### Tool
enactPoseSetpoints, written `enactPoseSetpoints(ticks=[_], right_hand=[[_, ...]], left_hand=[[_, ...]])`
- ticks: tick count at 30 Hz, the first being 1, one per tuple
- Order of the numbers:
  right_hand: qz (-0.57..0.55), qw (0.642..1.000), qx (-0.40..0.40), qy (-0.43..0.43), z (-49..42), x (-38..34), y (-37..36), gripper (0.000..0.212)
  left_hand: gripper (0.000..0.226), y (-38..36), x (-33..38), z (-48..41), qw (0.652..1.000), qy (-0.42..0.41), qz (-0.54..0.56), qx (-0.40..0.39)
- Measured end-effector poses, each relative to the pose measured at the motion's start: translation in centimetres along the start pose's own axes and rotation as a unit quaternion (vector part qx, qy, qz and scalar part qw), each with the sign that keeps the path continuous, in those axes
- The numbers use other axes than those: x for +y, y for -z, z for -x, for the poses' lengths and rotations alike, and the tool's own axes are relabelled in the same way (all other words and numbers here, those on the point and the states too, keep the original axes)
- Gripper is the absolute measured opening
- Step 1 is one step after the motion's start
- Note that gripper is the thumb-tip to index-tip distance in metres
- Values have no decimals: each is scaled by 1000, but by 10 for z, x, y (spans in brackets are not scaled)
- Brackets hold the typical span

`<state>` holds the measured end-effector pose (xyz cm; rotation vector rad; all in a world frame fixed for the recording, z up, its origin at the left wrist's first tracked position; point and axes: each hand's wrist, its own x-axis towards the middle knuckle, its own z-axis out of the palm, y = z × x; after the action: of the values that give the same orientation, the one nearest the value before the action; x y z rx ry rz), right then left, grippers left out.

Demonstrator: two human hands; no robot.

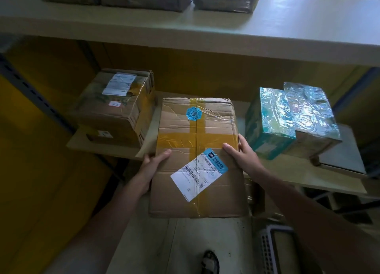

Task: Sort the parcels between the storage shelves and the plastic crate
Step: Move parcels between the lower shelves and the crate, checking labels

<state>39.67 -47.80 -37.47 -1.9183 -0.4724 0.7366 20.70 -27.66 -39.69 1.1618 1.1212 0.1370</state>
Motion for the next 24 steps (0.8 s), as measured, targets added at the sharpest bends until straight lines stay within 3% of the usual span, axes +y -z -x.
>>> enactPoseSetpoints(ticks=[3, 10, 12, 17, 19, 22, 24], right_hand=[[-13, 1000, -6, 5, -1, 4, -1, 70], [-62, 998, 13, -11, -17, 7, -2, 57], [-65, 997, 29, -16, -24, 5, -2, 55], [-72, 993, 93, -24, -53, -13, -5, 56], [-8, 992, 128, -16, -61, -20, -9, 59], [165, 983, 75, -11, -62, -22, -21, 66], [179, 982, 40, -49, -64, -23, -28, 77]], left_hand=[[97, -1, -2, -1, 1000, -6, -4, 0], [55, 1, -1, -4, 998, -44, -12, -39], [62, 2, -5, -3, 997, -53, -49, -36], [107, 14, -18, 5, 980, -107, -165, -18], [114, 17, -20, 9, 972, -149, -182, -26], [117, 13, -16, 9, 948, -198, -247, -37], [114, 11, -16, 4, 938, -216, -270, -5]])
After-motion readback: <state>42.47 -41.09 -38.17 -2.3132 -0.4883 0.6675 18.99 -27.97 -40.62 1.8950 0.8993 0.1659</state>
